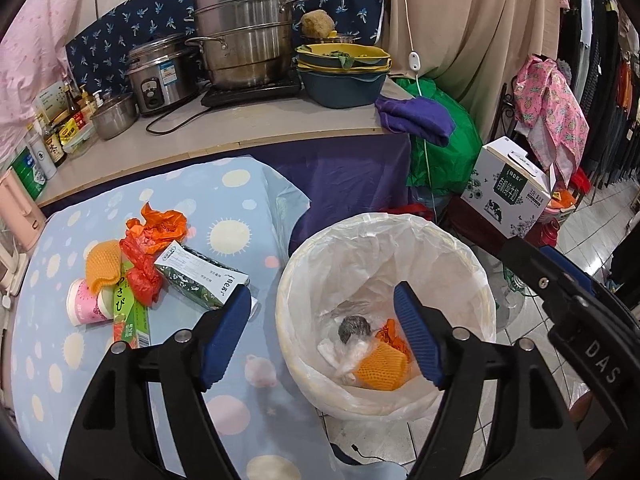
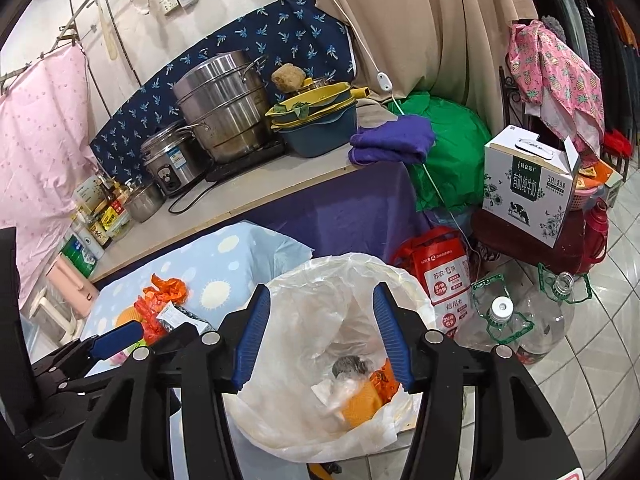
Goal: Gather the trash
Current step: 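Open both grippers to drop the clear bag and scrubber into the bin, then move both open grippers back over the remaining trash on the table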
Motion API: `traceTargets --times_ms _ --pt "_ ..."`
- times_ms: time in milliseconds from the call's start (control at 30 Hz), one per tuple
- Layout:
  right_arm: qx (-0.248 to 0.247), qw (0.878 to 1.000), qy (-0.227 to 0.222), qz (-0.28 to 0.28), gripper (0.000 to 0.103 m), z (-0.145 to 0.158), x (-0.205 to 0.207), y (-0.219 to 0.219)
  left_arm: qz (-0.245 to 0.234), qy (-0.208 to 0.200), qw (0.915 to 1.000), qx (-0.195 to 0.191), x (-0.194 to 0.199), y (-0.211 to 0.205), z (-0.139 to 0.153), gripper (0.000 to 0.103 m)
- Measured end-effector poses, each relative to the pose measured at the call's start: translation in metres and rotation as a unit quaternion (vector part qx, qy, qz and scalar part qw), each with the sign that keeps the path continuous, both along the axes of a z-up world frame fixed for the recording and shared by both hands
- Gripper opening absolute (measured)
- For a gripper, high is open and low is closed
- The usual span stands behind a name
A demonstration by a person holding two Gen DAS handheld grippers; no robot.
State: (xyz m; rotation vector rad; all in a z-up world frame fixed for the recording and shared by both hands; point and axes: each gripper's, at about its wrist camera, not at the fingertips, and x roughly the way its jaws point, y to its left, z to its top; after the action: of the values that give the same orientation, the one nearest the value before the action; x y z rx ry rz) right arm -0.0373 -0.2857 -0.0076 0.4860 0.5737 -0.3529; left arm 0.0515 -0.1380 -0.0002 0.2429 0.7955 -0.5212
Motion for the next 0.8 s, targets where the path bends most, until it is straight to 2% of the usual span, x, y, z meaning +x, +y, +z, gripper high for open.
traceTargets --times_ms 400,800 --pt "-0.003 1.000 -0.001 -0.001 0.053 0.003 -0.002 0.000 0.005 0.001 1.0000 -0.004 0.001 0.003 0.002 0.070" --pt "-0.013 1.000 0.001 0.019 0.053 0.008 0.007 0.019 0.031 0.004 0.9994 -0.016 0.009 0.030 0.007 0.070"
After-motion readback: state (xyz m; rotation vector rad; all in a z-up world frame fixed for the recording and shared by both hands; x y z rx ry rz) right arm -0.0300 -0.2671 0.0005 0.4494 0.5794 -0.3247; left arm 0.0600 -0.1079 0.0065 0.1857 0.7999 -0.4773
